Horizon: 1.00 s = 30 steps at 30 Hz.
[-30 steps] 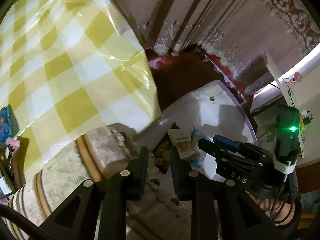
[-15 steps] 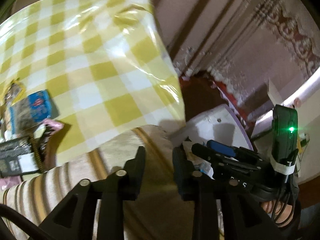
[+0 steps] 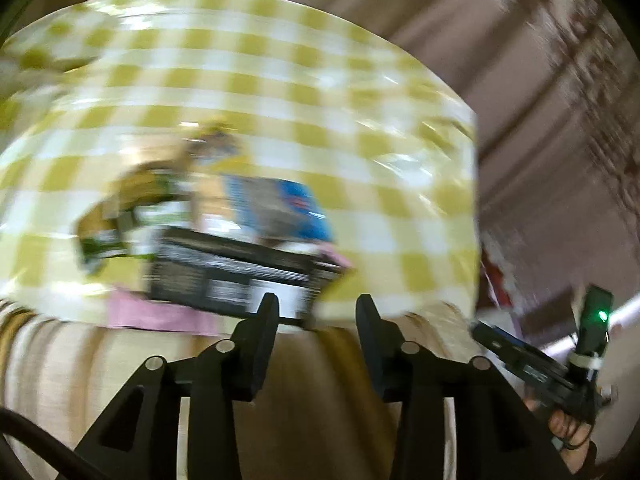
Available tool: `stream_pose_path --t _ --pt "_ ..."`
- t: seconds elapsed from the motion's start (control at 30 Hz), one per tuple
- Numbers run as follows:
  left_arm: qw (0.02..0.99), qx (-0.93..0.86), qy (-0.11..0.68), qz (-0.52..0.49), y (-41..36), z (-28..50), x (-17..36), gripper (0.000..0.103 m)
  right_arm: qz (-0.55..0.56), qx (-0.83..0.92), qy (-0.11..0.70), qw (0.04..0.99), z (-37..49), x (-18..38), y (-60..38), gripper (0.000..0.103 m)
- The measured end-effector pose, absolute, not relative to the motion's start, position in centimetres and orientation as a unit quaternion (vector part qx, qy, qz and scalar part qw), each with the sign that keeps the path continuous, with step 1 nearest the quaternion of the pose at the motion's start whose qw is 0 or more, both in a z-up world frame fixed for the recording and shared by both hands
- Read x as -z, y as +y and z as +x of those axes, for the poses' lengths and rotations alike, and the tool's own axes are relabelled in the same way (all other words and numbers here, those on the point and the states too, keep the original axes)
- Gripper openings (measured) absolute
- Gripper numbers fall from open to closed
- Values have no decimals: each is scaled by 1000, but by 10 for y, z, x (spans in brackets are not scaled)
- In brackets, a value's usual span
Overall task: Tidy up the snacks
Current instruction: 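Move both tools back over the remaining snacks on the table, then grasp the blue cartoon-face peanut bag with the right tool while the left tool grasps the yellow packet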
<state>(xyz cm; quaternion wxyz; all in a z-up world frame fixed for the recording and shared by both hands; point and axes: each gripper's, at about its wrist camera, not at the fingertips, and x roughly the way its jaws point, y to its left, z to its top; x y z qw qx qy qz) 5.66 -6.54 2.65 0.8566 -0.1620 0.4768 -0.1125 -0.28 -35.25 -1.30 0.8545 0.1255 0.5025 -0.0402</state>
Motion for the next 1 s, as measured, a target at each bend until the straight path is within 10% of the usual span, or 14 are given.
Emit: stream_pose_path --t 1.0 --pt "814 -52 530 -232 69 118 39 51 12 -48 506 861 87 19 -212 84"
